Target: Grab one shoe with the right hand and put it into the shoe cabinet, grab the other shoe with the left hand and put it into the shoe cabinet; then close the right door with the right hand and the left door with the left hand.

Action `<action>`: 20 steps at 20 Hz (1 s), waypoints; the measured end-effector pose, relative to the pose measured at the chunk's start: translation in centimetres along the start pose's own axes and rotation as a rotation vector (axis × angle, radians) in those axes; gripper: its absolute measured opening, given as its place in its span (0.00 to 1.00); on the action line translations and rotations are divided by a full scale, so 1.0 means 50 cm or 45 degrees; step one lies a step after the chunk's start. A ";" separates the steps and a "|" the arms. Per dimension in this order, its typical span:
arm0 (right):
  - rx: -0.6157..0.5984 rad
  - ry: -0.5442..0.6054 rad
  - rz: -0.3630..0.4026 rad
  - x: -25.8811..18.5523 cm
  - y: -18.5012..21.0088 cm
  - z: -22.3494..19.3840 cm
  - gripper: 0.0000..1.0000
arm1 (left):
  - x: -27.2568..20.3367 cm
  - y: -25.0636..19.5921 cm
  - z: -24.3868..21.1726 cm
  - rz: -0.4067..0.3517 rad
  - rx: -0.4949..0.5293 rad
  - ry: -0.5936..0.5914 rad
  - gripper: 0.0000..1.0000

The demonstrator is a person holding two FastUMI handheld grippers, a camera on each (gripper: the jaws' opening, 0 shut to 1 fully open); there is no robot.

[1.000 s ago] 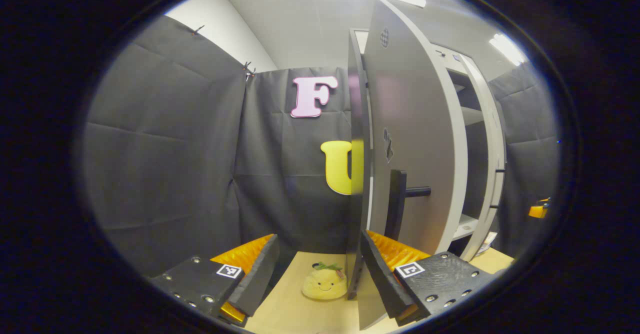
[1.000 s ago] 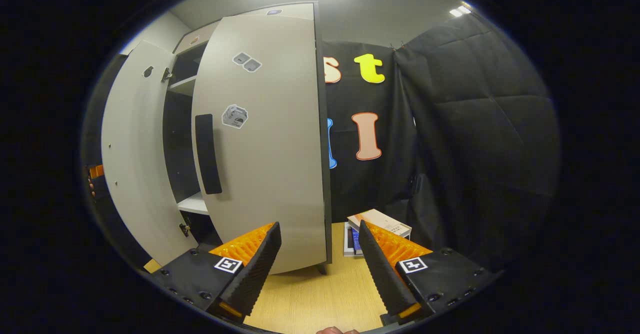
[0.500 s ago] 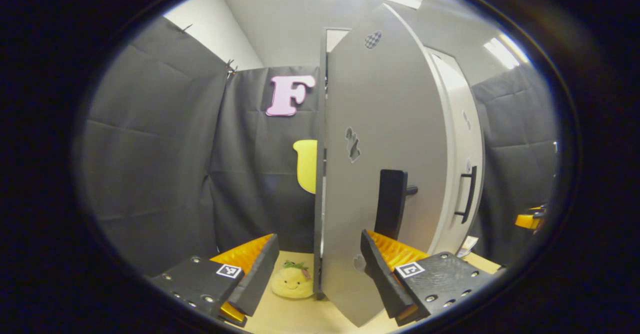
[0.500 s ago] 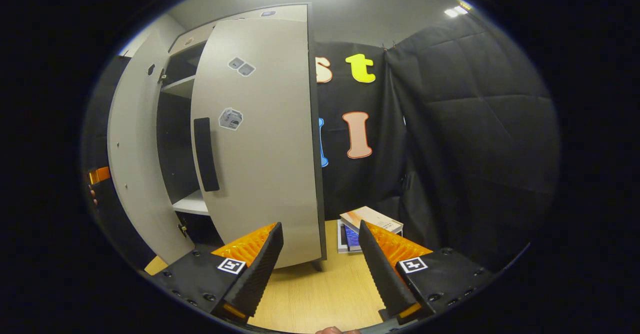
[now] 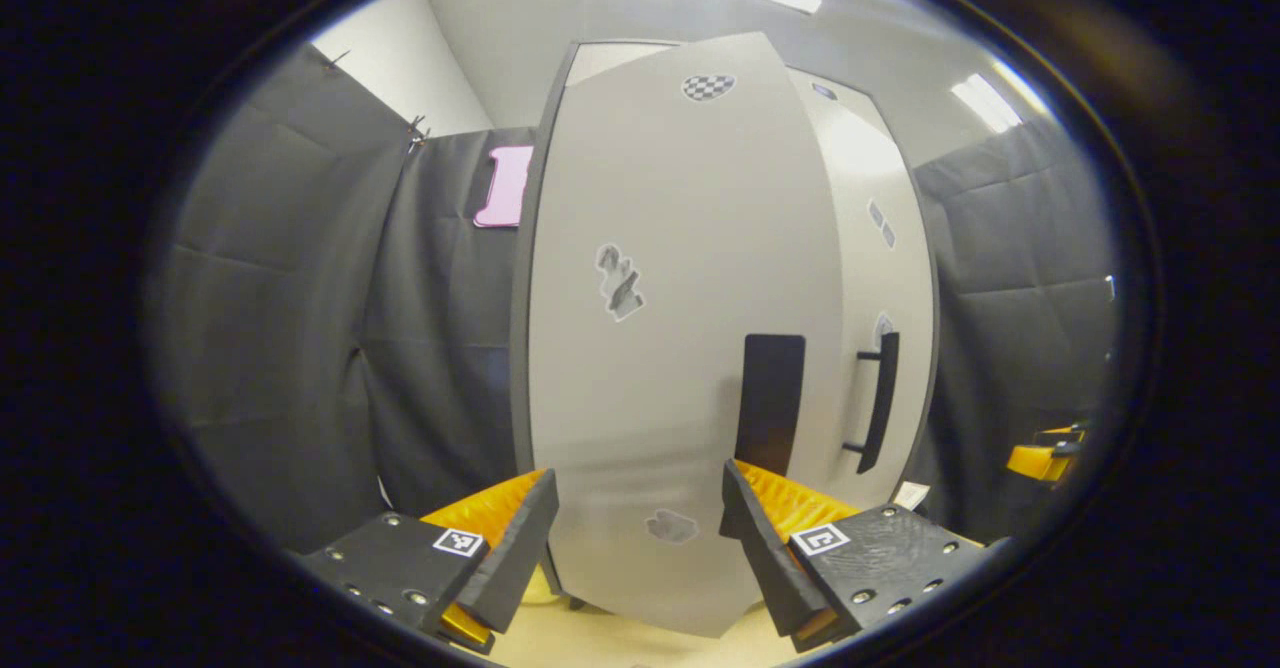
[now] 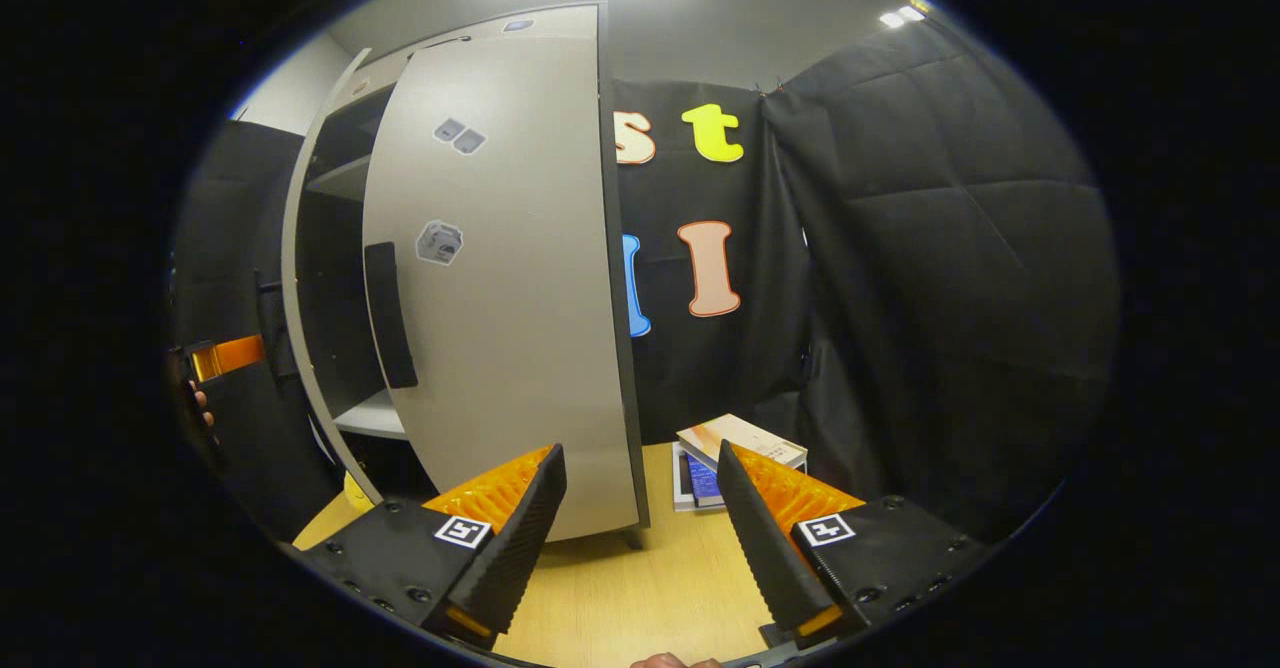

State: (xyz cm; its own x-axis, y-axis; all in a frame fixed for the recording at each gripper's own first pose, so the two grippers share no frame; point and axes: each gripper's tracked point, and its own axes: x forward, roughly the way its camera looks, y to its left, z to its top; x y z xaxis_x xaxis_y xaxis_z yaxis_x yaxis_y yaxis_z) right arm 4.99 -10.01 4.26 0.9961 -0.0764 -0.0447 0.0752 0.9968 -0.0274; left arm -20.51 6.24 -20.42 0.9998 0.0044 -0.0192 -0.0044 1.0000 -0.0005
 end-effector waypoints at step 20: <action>-0.047 -0.056 0.087 0.018 0.030 0.006 0.95 | -0.286 0.093 -0.078 0.250 -0.120 -0.007 0.94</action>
State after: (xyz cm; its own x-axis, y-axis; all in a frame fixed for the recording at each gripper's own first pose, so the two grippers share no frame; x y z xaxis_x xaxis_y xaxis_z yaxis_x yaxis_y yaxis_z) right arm 6.00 -8.59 4.46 1.0000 -0.0059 -0.0038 0.0056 0.9980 -0.0625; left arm -34.89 10.83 -24.03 0.9797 0.1992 -0.0226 -0.2005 0.9755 -0.0907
